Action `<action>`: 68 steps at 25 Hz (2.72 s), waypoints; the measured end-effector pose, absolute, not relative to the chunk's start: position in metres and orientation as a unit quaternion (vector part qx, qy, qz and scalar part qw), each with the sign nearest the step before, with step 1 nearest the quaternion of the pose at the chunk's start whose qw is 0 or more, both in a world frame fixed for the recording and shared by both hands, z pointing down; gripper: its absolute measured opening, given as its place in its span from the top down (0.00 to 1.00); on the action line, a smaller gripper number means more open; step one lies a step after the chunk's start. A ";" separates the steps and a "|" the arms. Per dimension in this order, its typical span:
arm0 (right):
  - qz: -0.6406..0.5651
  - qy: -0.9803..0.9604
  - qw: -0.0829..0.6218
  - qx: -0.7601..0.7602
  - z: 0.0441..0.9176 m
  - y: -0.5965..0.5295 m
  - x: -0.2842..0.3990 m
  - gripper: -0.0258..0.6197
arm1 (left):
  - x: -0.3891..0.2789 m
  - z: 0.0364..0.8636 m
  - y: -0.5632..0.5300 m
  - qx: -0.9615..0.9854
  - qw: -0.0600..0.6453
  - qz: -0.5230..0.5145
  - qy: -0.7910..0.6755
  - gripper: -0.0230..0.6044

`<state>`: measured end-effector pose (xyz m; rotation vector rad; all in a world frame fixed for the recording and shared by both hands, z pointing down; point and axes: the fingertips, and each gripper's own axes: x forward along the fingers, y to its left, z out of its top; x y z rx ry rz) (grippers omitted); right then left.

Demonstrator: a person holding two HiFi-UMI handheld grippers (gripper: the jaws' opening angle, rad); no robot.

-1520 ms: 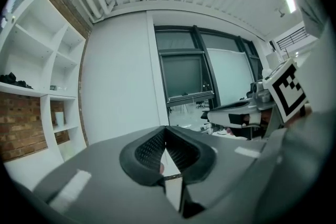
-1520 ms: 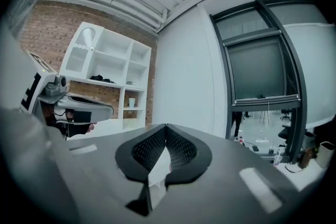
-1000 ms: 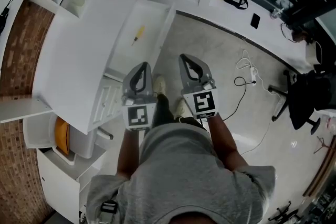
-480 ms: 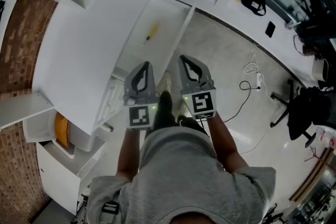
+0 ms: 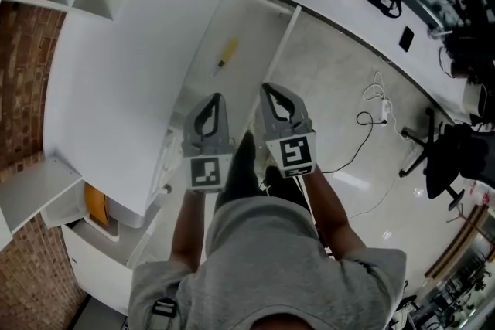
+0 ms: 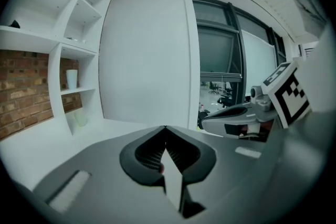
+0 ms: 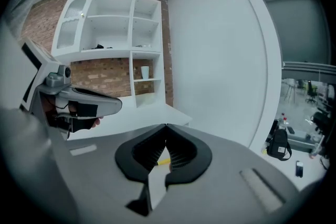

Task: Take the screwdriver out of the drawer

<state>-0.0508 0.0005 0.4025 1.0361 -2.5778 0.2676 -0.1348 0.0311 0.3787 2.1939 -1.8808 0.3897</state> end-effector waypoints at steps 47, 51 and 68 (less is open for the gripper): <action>0.202 -0.861 0.240 0.400 0.558 -0.082 -0.082 0.96 | -0.170 0.623 -0.079 0.742 0.243 0.275 -0.561 0.81; 0.203 -0.860 0.241 0.403 0.560 -0.085 -0.083 0.96 | -0.172 0.646 -0.082 0.736 0.254 0.293 -0.554 0.81; 0.224 -0.846 0.252 0.413 0.576 -0.092 -0.077 0.96 | -0.175 0.721 -0.078 0.716 0.299 0.360 -0.519 0.74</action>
